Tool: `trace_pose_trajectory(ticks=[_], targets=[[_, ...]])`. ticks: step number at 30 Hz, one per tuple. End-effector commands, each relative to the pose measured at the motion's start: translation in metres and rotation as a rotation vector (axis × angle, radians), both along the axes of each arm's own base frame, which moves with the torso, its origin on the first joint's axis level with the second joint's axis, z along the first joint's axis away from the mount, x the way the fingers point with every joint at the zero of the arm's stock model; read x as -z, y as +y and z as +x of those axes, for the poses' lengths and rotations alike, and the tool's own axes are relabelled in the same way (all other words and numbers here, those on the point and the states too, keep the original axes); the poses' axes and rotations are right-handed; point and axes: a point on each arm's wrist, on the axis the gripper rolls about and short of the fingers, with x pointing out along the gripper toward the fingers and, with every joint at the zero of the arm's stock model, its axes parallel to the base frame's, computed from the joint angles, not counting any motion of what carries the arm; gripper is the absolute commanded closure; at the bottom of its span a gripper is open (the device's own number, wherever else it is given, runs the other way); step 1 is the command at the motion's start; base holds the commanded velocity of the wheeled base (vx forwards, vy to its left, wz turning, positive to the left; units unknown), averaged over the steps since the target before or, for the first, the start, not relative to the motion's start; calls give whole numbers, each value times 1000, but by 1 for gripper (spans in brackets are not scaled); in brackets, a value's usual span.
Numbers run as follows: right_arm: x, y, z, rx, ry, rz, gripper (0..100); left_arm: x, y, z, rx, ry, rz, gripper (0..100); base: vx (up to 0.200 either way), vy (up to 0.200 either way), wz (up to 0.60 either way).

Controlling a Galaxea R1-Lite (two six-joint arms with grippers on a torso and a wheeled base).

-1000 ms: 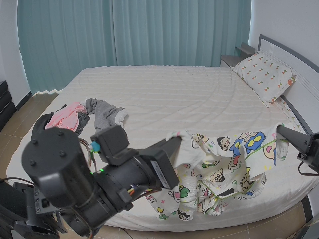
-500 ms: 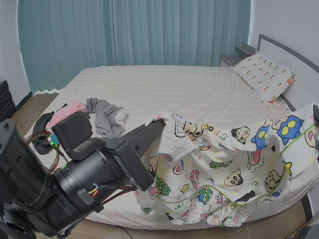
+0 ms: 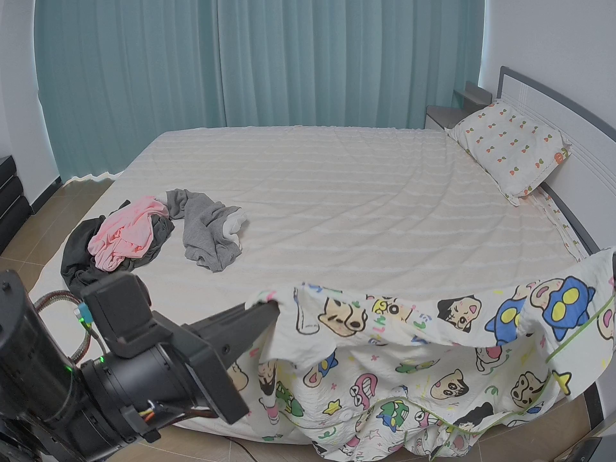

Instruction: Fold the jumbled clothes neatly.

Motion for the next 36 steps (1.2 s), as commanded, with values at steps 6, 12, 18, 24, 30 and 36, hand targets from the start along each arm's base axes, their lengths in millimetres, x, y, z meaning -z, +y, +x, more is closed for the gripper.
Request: trace_pose_trajectory(ticks=[6,12,18,24,30,36], targets=[[15,9,38,77,142,-73,100,23,0,18,-85,114,93,100,0,0,0],[28,19,68,93,217,-112,100,39,-27,53,-149,186,102,100,0,0,0],[37,22,94,129,251,-123,100,42,-50,90,-210,222,53,100,133,0,0],[42,23,122,168,243,-141,100,59,-61,126,-258,252,79,100,200,0,0],[54,26,160,202,294,-182,100,93,-70,151,-271,312,135,100,200,0,0],[71,35,203,210,353,-207,100,120,-80,198,-333,330,140,100,200,0,0]])
